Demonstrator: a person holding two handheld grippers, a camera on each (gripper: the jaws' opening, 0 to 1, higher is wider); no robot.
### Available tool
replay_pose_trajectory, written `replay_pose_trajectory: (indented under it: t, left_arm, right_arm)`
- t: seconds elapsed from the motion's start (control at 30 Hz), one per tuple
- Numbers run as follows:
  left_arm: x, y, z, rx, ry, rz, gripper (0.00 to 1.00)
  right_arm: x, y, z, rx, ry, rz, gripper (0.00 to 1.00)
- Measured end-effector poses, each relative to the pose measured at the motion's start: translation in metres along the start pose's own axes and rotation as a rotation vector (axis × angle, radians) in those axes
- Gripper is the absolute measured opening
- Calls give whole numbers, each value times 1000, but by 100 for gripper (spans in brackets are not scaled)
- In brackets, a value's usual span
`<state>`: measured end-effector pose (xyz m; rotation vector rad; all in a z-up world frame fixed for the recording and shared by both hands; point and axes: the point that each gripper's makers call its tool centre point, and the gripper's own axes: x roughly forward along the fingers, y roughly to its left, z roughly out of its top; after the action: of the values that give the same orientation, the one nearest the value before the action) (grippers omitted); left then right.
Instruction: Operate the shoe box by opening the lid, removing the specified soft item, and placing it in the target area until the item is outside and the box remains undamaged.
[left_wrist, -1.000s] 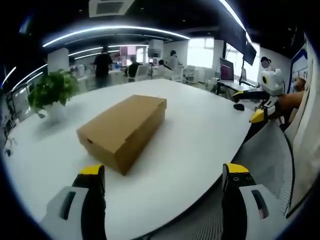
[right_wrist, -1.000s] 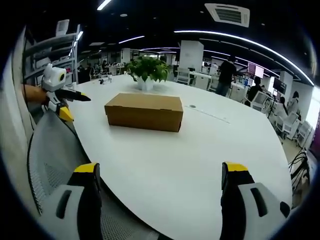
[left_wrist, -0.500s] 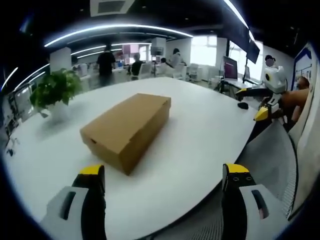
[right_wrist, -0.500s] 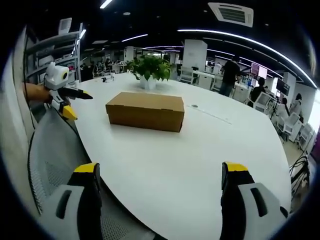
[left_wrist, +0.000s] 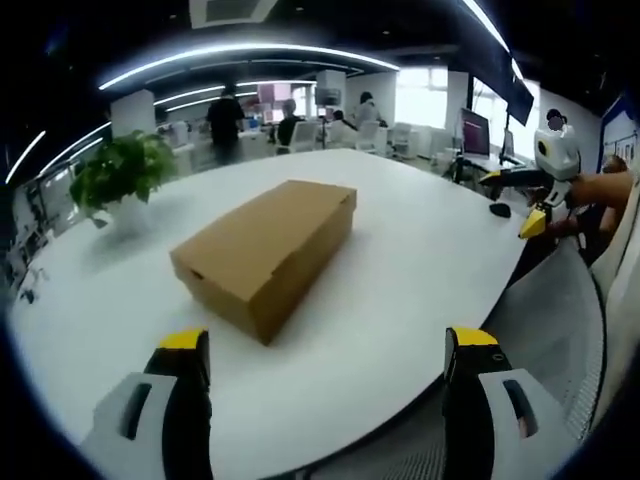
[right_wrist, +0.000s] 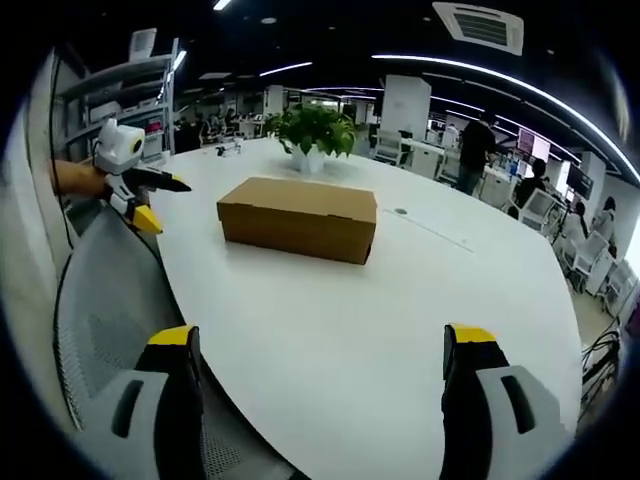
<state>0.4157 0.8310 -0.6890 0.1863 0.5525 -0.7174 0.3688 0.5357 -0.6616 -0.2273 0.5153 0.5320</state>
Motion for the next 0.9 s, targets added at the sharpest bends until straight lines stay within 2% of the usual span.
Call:
replay_pose_trajectory:
  t: [0.6,0.9]
  left_arm:
    - [9,4,10,-29,14,74,99]
    - [19,3,21,-35,16,78,98]
  right_arm:
    - [20,-24,2,-43,16,53,96]
    - [32,-41,9,-84,1,80,96]
